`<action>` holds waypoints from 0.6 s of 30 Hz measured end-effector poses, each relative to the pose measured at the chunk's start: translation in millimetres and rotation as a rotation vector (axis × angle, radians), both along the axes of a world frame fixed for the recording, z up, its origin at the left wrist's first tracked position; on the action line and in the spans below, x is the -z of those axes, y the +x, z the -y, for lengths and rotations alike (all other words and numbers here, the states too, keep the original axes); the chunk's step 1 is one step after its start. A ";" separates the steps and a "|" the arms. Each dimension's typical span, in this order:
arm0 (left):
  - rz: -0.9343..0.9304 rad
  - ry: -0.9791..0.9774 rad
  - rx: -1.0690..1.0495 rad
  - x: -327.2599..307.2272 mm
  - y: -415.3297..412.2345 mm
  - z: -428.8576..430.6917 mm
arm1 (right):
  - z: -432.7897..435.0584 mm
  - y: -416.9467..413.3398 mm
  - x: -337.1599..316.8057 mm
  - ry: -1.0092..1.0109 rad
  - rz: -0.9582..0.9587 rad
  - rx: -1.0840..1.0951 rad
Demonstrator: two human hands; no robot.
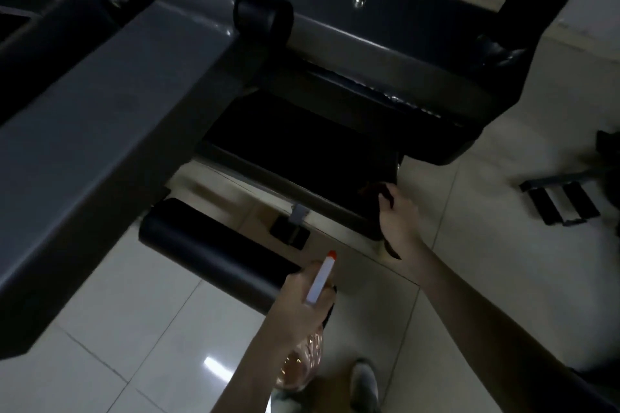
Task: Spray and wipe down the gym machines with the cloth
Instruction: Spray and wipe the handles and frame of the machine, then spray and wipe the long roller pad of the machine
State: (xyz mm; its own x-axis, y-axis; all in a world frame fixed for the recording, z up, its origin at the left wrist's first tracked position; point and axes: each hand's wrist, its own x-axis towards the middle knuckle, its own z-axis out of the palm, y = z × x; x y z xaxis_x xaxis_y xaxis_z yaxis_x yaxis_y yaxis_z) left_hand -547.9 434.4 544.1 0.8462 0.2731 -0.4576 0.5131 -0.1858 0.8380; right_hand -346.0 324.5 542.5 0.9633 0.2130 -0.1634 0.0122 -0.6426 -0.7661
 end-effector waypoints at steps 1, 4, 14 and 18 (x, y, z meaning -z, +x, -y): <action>-0.015 0.003 0.007 8.0 3.3 3.4 | -0.7 7.1 8.3 -0.002 0.040 -0.026; 0.013 0.017 0.024 24.5 10.3 10.9 | 2.6 23.8 38.8 -0.102 0.097 -0.151; 0.146 0.045 0.131 60.4 32.5 27.1 | 27.5 42.7 92.5 -0.088 0.150 -0.319; 0.224 0.014 0.192 61.6 46.8 21.2 | 28.8 37.6 95.2 -0.024 0.236 -0.284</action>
State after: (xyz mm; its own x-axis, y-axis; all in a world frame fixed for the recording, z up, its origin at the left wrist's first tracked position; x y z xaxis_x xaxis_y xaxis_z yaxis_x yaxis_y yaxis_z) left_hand -501.1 413.2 482.5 0.9625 0.1029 -0.2510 0.2700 -0.2744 0.9229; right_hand -308.3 295.7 447.3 0.8779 0.4765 0.0476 0.3672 -0.6060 -0.7056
